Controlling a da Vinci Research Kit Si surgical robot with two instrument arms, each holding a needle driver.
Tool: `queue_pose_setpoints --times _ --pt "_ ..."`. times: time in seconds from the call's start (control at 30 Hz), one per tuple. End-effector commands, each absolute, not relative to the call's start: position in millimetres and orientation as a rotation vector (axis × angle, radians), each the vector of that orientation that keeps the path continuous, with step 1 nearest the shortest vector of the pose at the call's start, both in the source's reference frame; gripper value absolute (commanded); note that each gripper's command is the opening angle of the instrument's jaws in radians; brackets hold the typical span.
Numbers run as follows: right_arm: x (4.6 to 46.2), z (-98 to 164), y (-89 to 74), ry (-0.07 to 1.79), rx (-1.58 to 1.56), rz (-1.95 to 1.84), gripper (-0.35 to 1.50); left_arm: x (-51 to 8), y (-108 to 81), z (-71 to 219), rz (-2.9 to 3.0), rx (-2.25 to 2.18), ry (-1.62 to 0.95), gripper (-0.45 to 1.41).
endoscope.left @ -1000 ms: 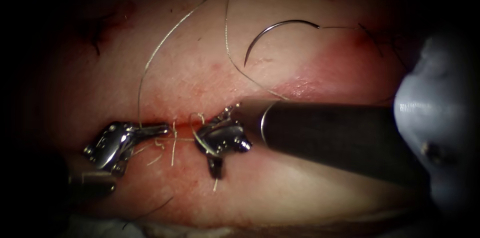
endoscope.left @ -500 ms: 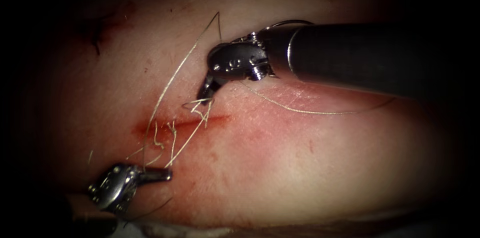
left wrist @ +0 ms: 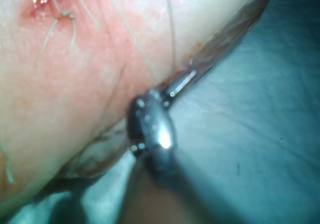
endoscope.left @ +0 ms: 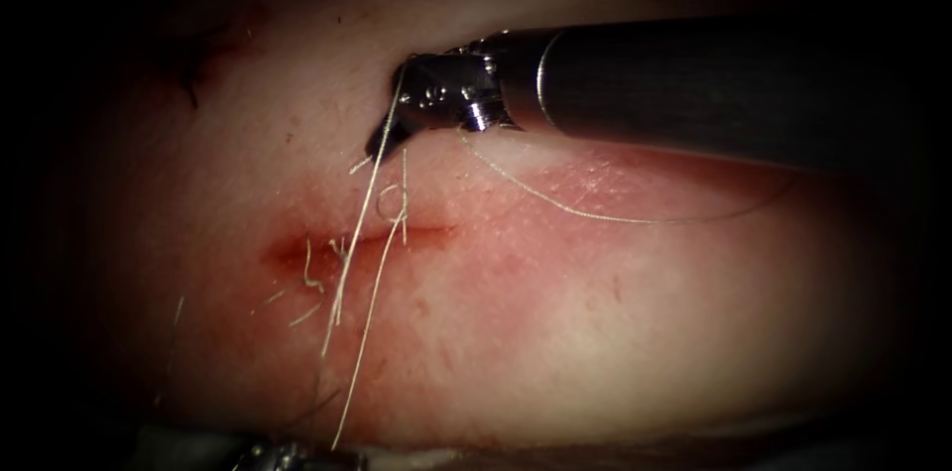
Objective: Wound Closure
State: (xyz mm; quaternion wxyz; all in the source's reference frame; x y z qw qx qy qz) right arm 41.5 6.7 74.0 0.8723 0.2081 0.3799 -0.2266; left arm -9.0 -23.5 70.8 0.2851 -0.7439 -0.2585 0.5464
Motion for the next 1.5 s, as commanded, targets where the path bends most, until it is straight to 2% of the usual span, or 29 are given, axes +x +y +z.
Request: queue_pose_setpoints --times 0.03,0.23,0.7,0.93,0.97,1.0,1.03,1.1,1.37,1.5 --pt "42.2 74 6.5 0.791 0.433 -0.454 -0.35 -9.8 -24.9 71 1.454 -1.985 -0.709 -0.45" --pt "42.4 74 6.3 0.793 0.407 -0.361 -0.35 -11.4 -29.8 71 1.463 -1.969 -0.786 -0.45" --pt "42.0 74 8.0 0.766 0.363 -0.304 -0.35 -10.4 -37.6 70 1.484 -1.921 -0.894 -0.45" --pt "42.5 74 5.6 0.815 0.422 -0.348 -0.35 -10.3 -34.7 68 1.466 -1.912 -0.905 -0.45" --pt "42.5 74 5.3 0.803 0.385 -0.329 0.22 -10.3 -33.4 68 1.466 -1.922 -0.893 -0.45" --pt "42.3 74 5.1 0.778 0.352 -0.226 1.23 -10.1 -30.9 66 1.474 -1.948 -0.866 -0.45" --pt "42.0 73 5.3 0.759 0.293 -0.137 1.37 -10.0 -29.0 65 1.476 -1.964 -0.849 -0.45" --pt "41.7 73 5.6 0.742 0.270 -0.088 1.47 -9.7 -26.4 63 1.481 -1.988 -0.821 -0.45" --pt "35.0 67 4.8 0.757 0.257 0.119 1.47 -8.1 -16.9 55 1.491 -2.071 -0.712 -0.45" --pt "34.4 66 2.7 0.843 0.296 0.176 1.47 -8.3 -14.9 53 1.490 -2.083 -0.685 -0.45"
